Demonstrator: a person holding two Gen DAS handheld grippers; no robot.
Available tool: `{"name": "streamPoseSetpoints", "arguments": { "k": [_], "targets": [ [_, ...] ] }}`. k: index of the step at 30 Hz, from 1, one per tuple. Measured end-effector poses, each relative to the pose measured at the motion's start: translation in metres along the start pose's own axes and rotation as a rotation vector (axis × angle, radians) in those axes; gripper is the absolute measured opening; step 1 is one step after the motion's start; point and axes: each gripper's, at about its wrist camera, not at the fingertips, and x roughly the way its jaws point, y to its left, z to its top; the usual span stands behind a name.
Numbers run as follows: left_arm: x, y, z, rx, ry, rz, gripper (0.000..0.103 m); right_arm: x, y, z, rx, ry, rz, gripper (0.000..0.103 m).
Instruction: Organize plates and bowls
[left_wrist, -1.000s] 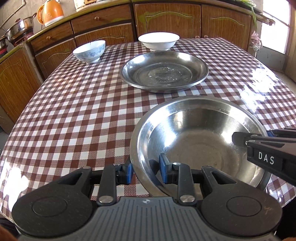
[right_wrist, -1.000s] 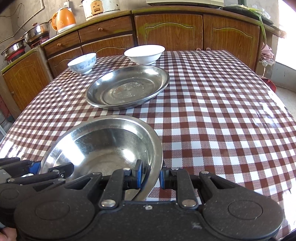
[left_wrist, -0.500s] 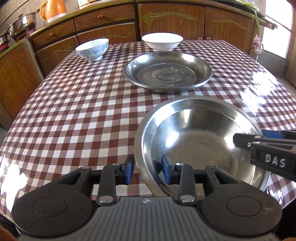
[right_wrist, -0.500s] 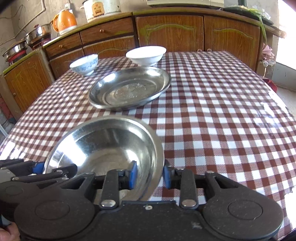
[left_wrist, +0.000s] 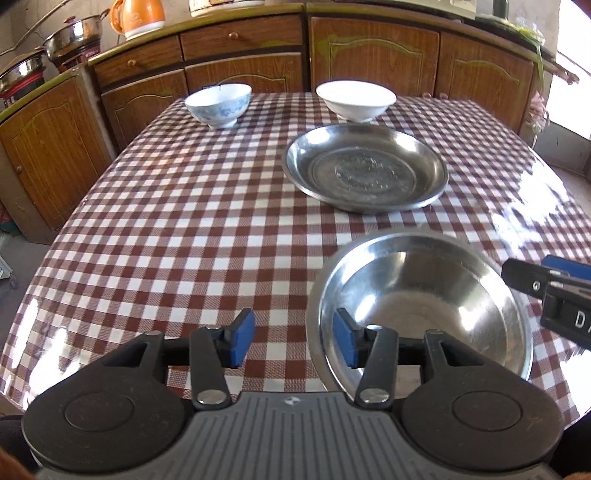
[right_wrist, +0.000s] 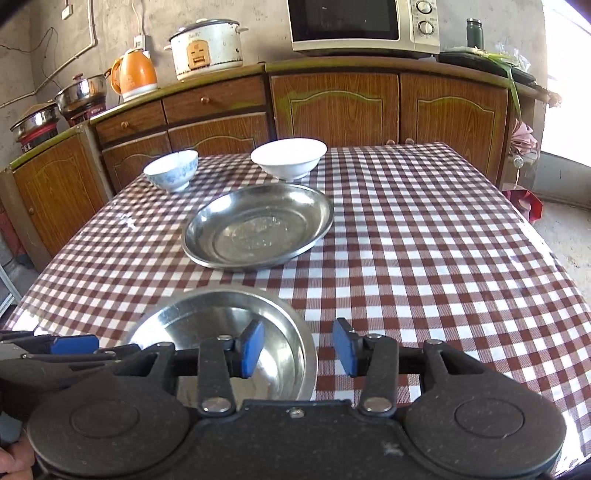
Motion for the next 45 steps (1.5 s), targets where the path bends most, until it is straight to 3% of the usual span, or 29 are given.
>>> {"name": "streamPoseSetpoints", "arguments": {
  "k": [21,45],
  "targets": [
    [-0.019,0.005,0.023,-0.023,-0.065,0.024,0.064,-0.015,0.005,0.016,-0.004,-0.030,0.037,0.062],
    [-0.027,0.000,0.038,-0.015,-0.079,0.030,0.071,-0.022,0.003,0.030,0.014,-0.065,0.038,0.070]
  ]
}}
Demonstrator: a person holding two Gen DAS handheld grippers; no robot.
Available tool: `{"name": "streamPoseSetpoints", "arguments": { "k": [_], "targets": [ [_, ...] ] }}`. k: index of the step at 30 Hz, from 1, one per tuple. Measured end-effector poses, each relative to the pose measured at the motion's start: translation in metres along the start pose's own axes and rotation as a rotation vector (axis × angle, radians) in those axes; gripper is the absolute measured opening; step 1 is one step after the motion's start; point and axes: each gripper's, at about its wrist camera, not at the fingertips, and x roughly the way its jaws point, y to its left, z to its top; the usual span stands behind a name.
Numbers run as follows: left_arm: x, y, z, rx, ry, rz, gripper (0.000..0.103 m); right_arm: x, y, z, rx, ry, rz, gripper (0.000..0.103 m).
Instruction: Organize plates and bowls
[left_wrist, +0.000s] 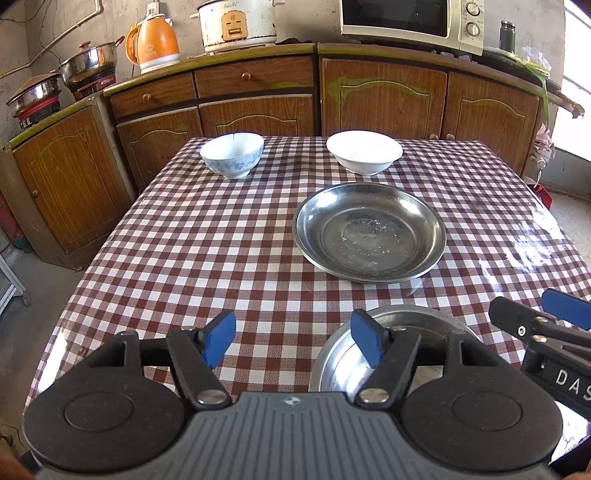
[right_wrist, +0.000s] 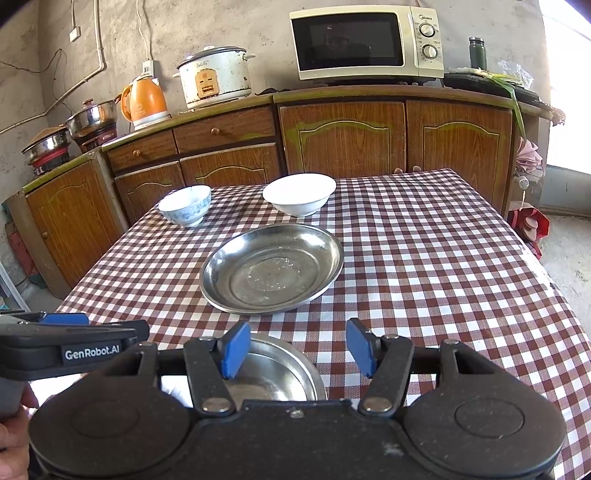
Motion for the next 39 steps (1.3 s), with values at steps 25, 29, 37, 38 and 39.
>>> {"name": "streamPoseSetpoints", "arguments": {
  "k": [25,29,37,38,39],
  "targets": [
    [0.013,-0.006,0.030,-0.011,0.027,-0.018,0.074,0.019,-0.003,0.034,-0.003,-0.007,0.001,0.072],
    [0.019,-0.007,0.036,-0.013,0.036,-0.026,0.075,0.027,-0.004,0.045,-0.005,-0.010,0.002,0.073],
    [0.033,-0.009,0.046,-0.011,0.043,-0.022,0.075,0.042,-0.006,0.062,-0.014,-0.017,0.001,0.074],
    [0.034,-0.010,0.048,-0.009,0.043,-0.023,0.075,0.044,-0.007,0.064,-0.013,-0.017,0.000,0.074],
    [0.036,-0.010,0.050,-0.009,0.045,-0.025,0.075,0.046,-0.007,0.066,-0.012,-0.017,0.000,0.074]
  ]
}}
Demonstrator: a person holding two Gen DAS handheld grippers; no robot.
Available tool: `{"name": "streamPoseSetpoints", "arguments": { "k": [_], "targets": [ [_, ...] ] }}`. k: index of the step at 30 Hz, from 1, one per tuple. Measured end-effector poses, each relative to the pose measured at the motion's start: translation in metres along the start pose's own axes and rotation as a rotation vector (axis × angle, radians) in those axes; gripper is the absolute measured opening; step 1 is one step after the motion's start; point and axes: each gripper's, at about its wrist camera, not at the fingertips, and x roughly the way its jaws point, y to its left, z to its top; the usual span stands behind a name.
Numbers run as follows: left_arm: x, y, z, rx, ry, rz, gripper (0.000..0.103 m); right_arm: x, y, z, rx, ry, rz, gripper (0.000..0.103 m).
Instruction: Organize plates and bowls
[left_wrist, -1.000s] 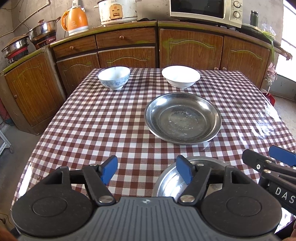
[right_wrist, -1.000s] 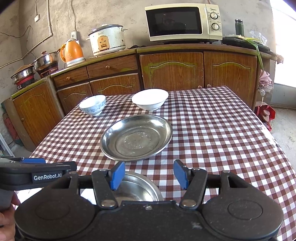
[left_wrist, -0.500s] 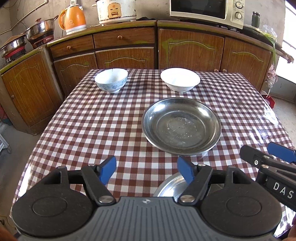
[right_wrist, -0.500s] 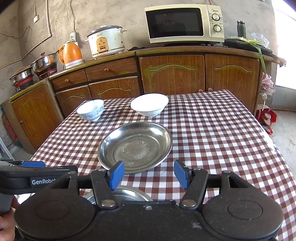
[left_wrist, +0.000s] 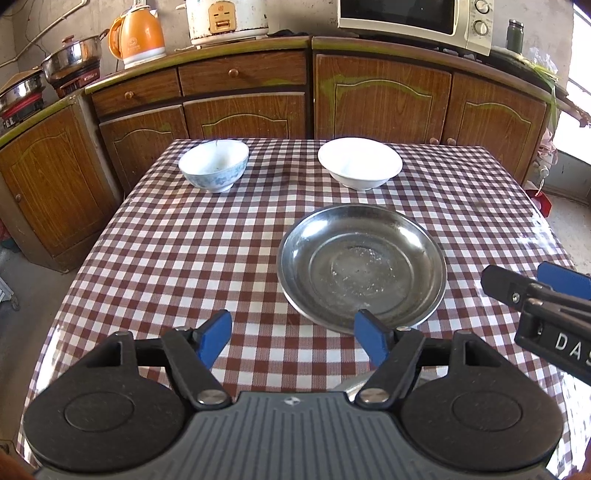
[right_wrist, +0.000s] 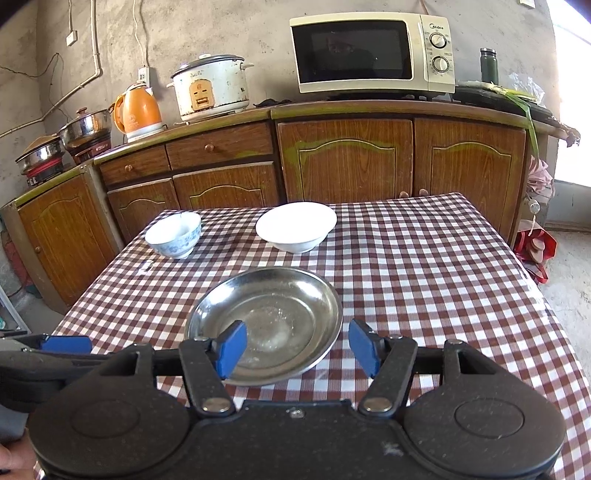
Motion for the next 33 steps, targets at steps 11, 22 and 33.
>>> {"name": "streamPoseSetpoints", "arguments": {
  "k": [11,22,33],
  "targets": [
    [0.015,-0.001,0.027,0.009,-0.019,0.013,0.076,0.021,-0.007,0.024,-0.012,-0.012,-0.009,0.075],
    [0.034,-0.003,0.054,0.007,-0.034,0.014,0.079,0.046,-0.016,0.046,-0.014,-0.020,-0.020,0.075],
    [0.055,-0.007,0.084,0.010,-0.042,0.016,0.081,0.075,-0.021,0.063,-0.026,-0.024,-0.029,0.076]
  ]
}}
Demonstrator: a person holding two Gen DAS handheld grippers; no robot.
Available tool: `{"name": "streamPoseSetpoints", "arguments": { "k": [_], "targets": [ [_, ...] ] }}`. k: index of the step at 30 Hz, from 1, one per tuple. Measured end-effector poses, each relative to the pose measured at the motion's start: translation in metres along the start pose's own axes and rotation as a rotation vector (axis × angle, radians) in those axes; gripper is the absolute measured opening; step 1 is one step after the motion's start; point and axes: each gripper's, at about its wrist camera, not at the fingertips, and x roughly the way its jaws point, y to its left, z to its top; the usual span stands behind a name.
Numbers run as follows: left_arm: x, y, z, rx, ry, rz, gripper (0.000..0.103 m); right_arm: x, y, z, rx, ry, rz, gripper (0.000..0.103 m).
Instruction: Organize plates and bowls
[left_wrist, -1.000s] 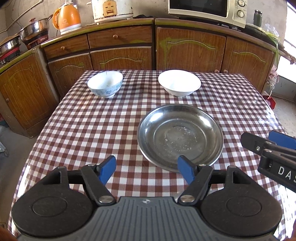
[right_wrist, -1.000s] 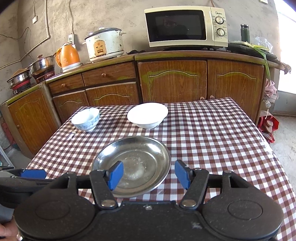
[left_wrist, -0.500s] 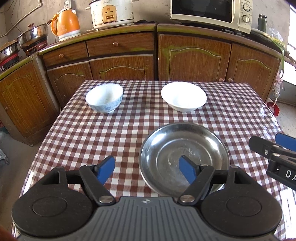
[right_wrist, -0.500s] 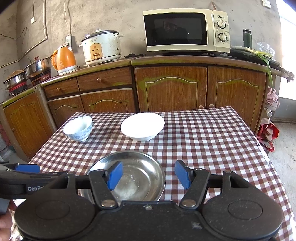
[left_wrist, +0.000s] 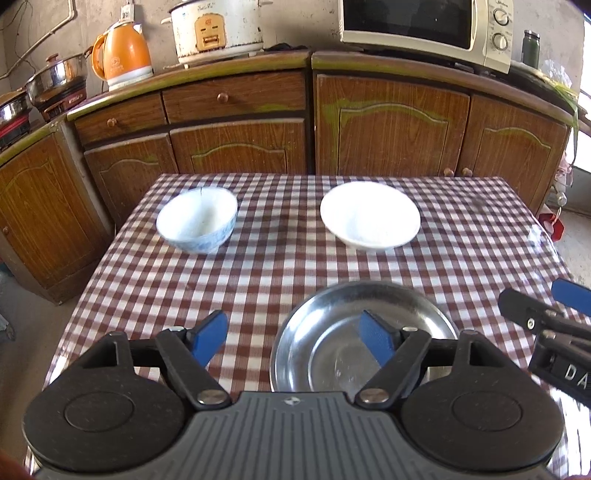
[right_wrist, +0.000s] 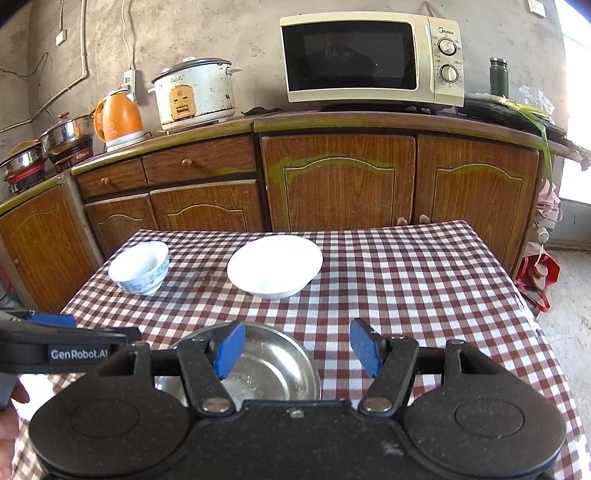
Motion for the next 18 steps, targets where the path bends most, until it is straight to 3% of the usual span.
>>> {"name": "streamPoseSetpoints", "arguments": {
  "k": [18],
  "targets": [
    [0.050,-0.006,0.043,-0.016,-0.005,0.016,0.082,0.055,-0.008,0.036,-0.012,-0.019,-0.005,0.077]
  ]
}}
